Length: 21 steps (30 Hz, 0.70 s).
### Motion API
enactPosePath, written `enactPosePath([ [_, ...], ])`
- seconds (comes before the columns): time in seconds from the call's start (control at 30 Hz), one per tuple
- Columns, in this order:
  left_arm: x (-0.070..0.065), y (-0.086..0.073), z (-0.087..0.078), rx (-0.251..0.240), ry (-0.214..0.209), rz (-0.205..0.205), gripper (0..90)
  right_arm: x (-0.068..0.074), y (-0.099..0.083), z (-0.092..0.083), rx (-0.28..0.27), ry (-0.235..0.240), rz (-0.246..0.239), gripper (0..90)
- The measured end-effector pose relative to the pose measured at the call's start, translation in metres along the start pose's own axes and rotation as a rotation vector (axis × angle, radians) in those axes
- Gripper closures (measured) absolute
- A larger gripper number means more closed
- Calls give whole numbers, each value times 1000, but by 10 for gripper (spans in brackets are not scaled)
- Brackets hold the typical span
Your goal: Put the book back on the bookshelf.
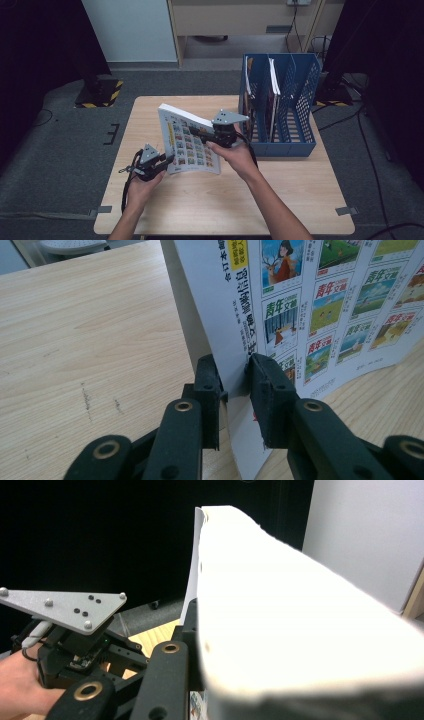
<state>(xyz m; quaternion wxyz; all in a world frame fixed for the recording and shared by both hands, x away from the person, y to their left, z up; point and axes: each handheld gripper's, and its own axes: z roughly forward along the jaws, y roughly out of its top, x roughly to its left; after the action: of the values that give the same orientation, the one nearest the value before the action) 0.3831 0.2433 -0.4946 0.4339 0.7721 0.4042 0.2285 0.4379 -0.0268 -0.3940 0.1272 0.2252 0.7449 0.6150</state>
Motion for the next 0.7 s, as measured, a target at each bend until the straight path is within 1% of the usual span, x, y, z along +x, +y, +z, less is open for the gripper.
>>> enactPosePath([
  [0.23, 0, 0, 0, 1, -1, 3, 733, -2, 0, 0, -19, -6, 25, 711],
  [0.5, -1, 0, 0, 0, -3, 7, 733, -4, 0, 0, -28, -16, 35, 714],
  [0.7, -1, 0, 0, 0, -3, 7, 733, -5, 1, 0, -27, -13, 39, 710],
])
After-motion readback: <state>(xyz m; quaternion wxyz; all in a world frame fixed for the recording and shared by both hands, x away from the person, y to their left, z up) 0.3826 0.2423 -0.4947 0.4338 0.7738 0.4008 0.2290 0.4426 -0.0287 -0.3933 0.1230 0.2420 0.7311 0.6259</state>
